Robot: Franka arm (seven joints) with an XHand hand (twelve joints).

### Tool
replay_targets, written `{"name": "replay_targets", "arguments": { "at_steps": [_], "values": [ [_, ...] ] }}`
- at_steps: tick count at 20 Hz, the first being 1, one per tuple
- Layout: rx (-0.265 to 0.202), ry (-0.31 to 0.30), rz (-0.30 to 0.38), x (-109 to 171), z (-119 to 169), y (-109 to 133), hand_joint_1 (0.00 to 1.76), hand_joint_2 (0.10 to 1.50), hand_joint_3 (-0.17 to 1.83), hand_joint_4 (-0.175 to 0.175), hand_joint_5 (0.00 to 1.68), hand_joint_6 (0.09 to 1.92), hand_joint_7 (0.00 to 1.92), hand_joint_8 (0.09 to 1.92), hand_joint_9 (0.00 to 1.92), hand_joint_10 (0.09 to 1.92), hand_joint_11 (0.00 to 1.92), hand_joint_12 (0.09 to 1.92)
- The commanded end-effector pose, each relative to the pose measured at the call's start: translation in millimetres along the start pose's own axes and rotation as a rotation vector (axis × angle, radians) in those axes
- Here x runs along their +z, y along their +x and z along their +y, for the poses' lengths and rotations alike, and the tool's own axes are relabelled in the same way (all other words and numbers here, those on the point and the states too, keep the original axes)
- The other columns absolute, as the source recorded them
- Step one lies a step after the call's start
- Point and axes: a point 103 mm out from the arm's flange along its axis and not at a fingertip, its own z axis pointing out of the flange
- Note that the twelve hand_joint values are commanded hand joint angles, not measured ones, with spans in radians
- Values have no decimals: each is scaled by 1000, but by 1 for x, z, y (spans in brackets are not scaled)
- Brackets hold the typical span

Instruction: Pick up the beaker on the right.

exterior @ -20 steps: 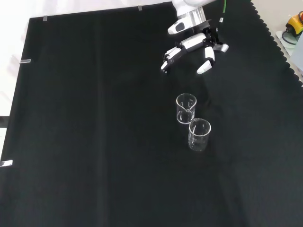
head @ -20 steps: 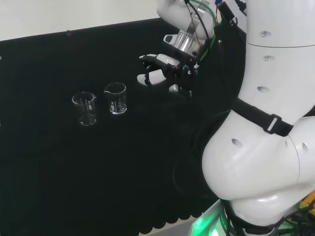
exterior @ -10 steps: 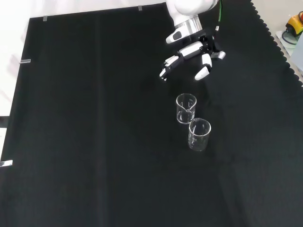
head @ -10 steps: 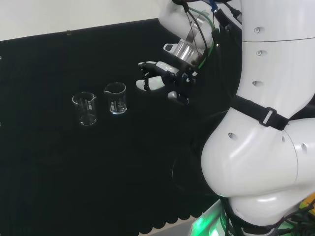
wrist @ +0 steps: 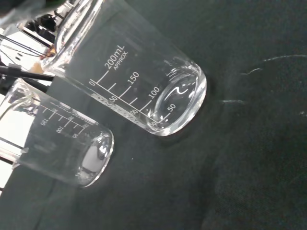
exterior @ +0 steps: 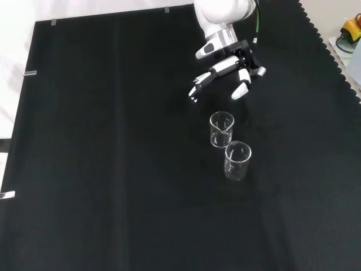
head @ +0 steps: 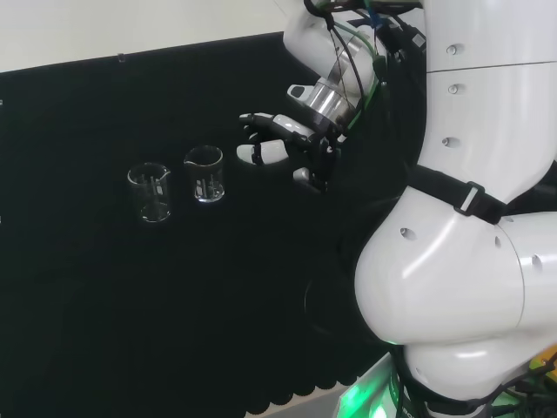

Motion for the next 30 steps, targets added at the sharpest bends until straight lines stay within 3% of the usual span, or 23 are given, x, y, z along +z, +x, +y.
{"name": "replay_targets", "arguments": {
  "at_steps": [1,6,13,21,30],
  "values": [
    [-34,11,60,5,3,-1,695,357,1087,-57,264,87,218,592,370,648,0,1254],
    [-68,49,71,8,5,-1,750,330,1086,-60,246,87,197,583,365,639,0,1252],
    [-93,61,29,9,7,4,735,294,934,-66,204,87,166,582,367,628,0,1274],
    [-105,22,29,13,7,5,995,288,1057,-66,100,87,110,587,359,608,65,1281],
    [-110,57,45,15,7,3,1006,274,1120,-57,155,87,162,607,383,596,45,1290]
  ]
}}
